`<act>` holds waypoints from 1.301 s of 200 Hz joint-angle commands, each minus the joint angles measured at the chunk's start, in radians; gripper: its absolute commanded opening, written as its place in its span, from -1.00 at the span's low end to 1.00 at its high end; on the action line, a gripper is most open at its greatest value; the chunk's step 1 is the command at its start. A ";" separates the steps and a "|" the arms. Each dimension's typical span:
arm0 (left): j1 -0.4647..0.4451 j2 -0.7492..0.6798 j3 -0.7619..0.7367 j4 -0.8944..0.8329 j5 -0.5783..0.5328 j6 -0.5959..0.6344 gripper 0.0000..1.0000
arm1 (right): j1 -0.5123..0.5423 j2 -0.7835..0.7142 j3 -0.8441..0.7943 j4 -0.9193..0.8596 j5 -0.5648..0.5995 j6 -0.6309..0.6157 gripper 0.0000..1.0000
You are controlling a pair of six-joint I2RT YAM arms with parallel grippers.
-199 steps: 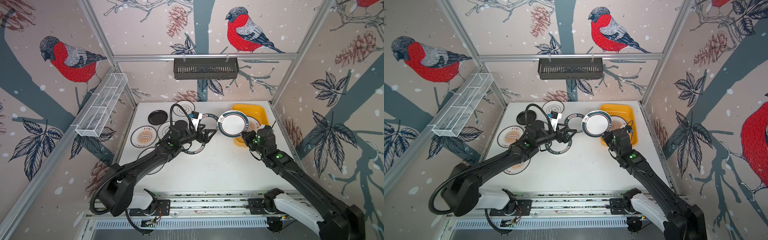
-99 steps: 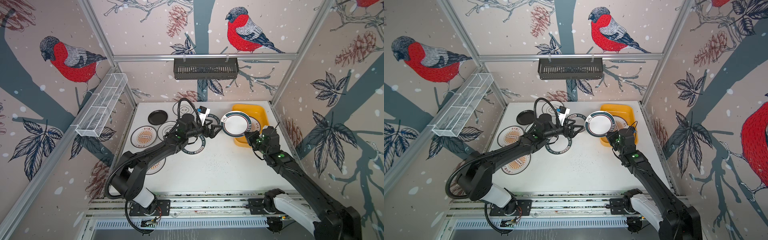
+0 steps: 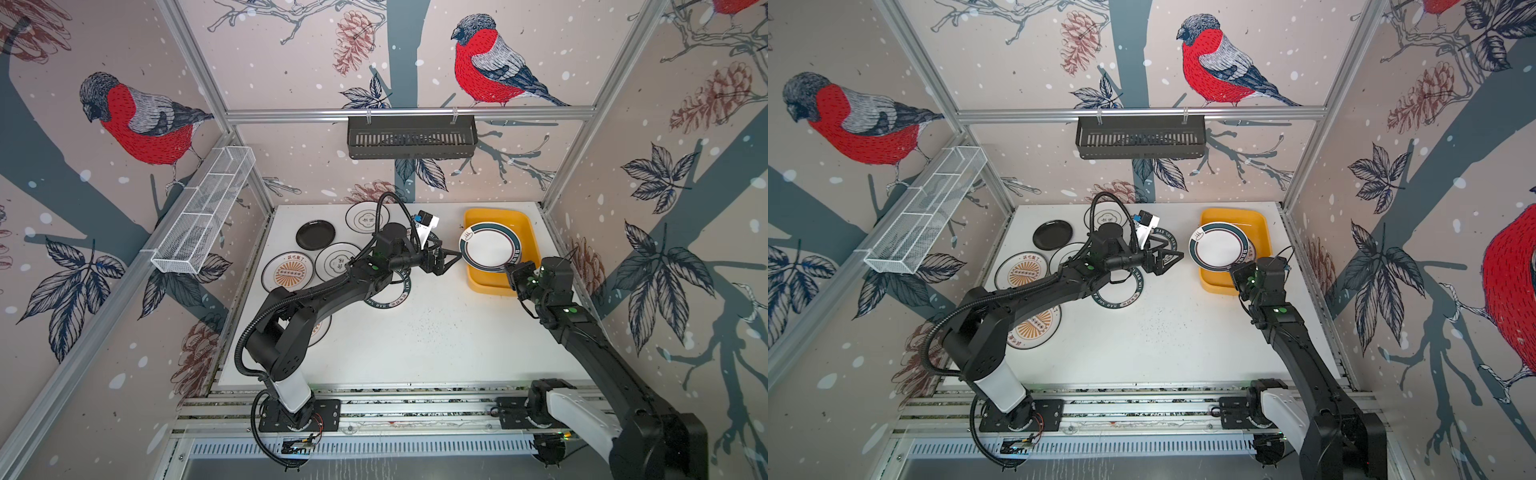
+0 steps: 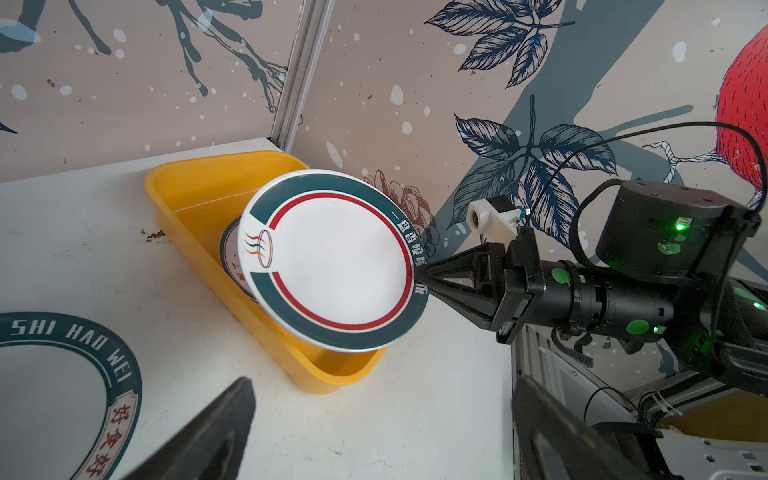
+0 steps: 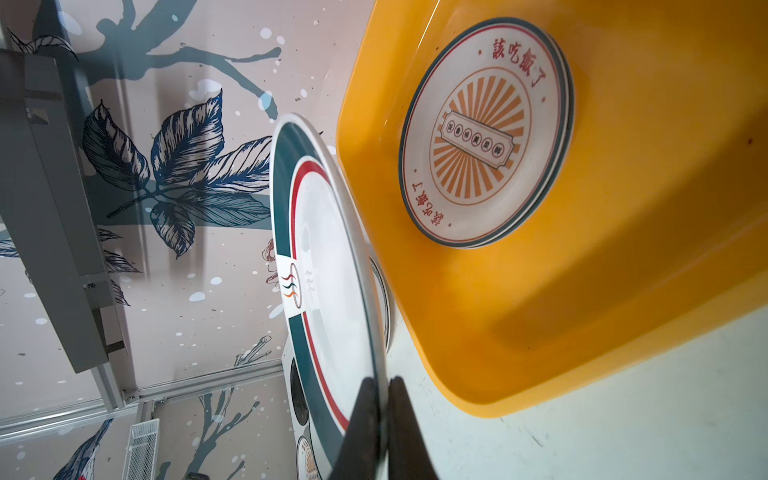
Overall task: Place the plates into the plastic bin on the countertop
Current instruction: 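Lift the red-ringed plate upright and carry it to the yellow bin, then lower the red-ringed plate with the right gripper onto the stacked plates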
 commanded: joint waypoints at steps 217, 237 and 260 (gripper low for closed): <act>-0.012 0.137 0.124 0.033 0.006 -0.028 0.93 | -0.199 0.338 0.067 0.235 -0.060 -0.002 -0.99; -0.014 0.137 0.128 0.024 0.003 -0.022 0.93 | -0.198 0.383 0.083 0.249 -0.062 -0.007 -0.99; -0.014 0.138 0.129 0.021 0.002 -0.018 0.93 | -0.198 0.426 0.095 0.266 -0.063 -0.009 -0.99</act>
